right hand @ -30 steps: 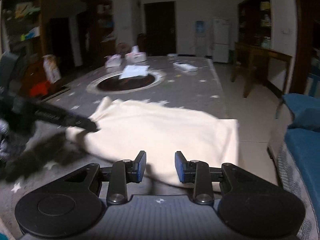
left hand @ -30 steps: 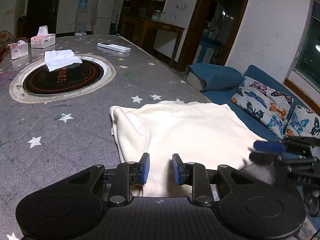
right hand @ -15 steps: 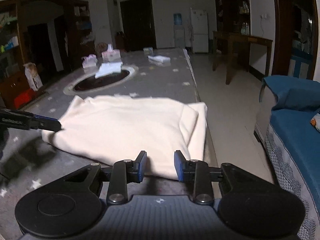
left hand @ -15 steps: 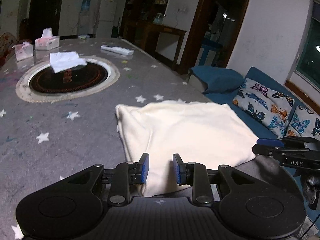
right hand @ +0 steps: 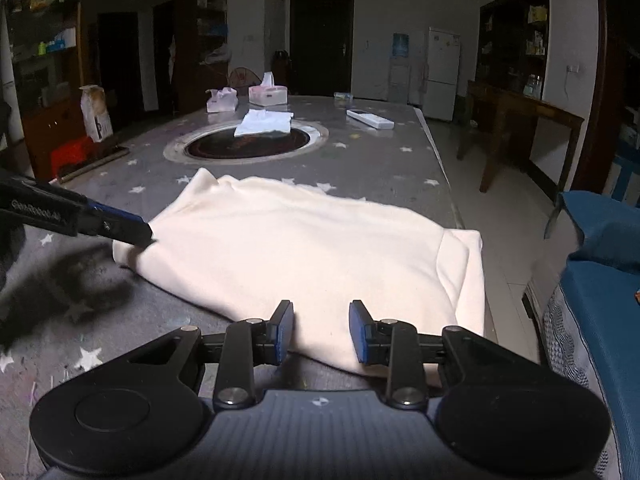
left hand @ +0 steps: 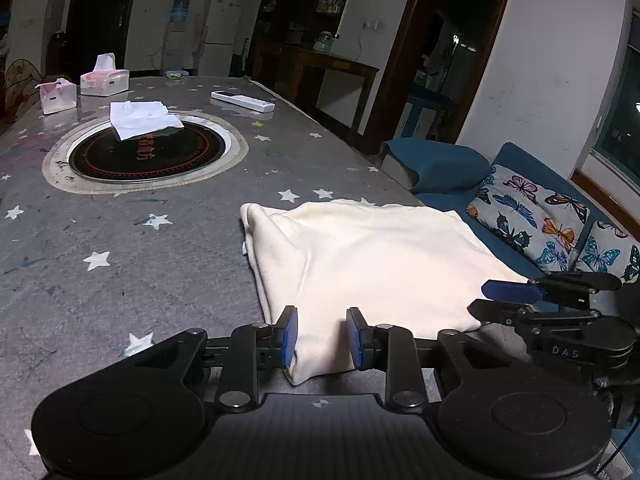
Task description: Fold clothes
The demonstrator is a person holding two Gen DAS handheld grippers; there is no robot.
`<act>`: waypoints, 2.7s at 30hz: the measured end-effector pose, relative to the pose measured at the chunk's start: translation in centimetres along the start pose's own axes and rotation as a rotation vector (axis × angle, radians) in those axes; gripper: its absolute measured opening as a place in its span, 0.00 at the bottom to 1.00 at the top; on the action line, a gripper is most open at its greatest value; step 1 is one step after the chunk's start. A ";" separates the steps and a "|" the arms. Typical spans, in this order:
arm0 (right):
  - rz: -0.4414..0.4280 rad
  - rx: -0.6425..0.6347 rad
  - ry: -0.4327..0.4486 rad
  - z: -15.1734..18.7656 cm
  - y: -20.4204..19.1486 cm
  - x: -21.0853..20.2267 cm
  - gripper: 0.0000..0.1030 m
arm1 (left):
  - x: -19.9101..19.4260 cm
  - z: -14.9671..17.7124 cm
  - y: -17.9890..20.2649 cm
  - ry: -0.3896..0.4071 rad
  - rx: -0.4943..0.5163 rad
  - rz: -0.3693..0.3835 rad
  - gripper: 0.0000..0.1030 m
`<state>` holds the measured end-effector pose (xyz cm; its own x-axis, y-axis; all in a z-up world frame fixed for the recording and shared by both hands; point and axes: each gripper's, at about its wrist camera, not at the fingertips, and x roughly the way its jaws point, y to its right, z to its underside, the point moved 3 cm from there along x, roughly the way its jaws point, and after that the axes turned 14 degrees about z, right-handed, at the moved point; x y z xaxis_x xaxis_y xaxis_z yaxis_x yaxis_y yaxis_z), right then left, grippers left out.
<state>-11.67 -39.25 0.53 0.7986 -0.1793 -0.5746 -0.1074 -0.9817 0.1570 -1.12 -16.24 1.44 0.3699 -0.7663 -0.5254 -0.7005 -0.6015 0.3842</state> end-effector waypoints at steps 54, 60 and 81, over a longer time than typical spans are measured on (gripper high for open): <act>-0.066 -0.096 0.077 -3.5 -10.7 1.7 0.86 | -6.7 2.8 -0.6 0.097 -0.143 -0.147 0.86; -0.029 -0.081 0.087 -3.1 -9.8 1.0 0.98 | -6.7 3.0 -0.4 0.098 -0.151 -0.153 0.91; 0.066 -0.026 0.096 -1.1 -8.0 -2.2 1.00 | -7.4 4.1 1.9 0.113 -0.140 -0.159 1.00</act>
<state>-11.88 -30.94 1.41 0.8437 -0.2348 -0.4828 -0.1468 -0.9659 0.2133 -7.72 -10.78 2.92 0.5401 -0.6754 -0.5021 -0.5397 -0.7357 0.4092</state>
